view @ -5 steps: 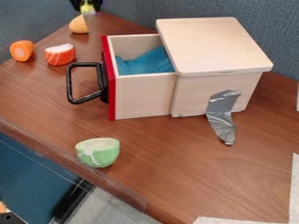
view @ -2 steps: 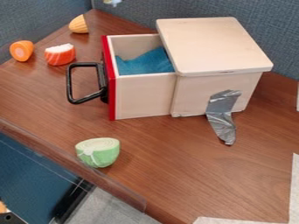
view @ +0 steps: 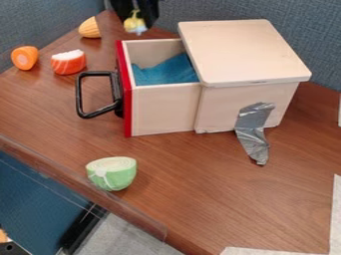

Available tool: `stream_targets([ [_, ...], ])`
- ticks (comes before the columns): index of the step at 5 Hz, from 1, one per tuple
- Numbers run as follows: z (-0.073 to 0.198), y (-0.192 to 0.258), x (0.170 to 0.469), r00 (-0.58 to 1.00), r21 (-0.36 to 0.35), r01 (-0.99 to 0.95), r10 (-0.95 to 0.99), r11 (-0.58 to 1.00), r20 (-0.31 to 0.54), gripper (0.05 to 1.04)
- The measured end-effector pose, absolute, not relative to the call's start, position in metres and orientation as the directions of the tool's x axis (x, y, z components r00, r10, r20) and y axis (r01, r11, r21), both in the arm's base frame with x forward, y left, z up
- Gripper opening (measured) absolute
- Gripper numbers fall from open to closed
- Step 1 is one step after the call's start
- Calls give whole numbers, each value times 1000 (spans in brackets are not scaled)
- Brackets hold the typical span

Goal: Put the yellow turtle inside the drawer

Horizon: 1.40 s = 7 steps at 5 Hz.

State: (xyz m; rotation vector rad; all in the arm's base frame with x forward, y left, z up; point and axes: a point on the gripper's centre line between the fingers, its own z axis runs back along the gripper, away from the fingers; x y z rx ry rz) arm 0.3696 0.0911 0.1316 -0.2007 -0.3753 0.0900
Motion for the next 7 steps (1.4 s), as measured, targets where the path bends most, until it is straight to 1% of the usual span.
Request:
stream_targets([
  [1, 124, 75, 357, 933, -189, -1, 69, 982, 353, 540],
  [2, 113, 58, 355, 941, -171, 32, 28, 985, 338, 540],
  [3, 112, 49, 358, 938, -173, 29, 33, 984, 345, 540],
  [4, 113, 45, 366, 924, -173, -44, 106, 984, 368, 540],
  [6, 94, 46, 373, 920, -177, -120, 177, 977, 350, 540],
  [7, 96, 48, 376, 912, -166, -121, 175, 979, 372, 616],
])
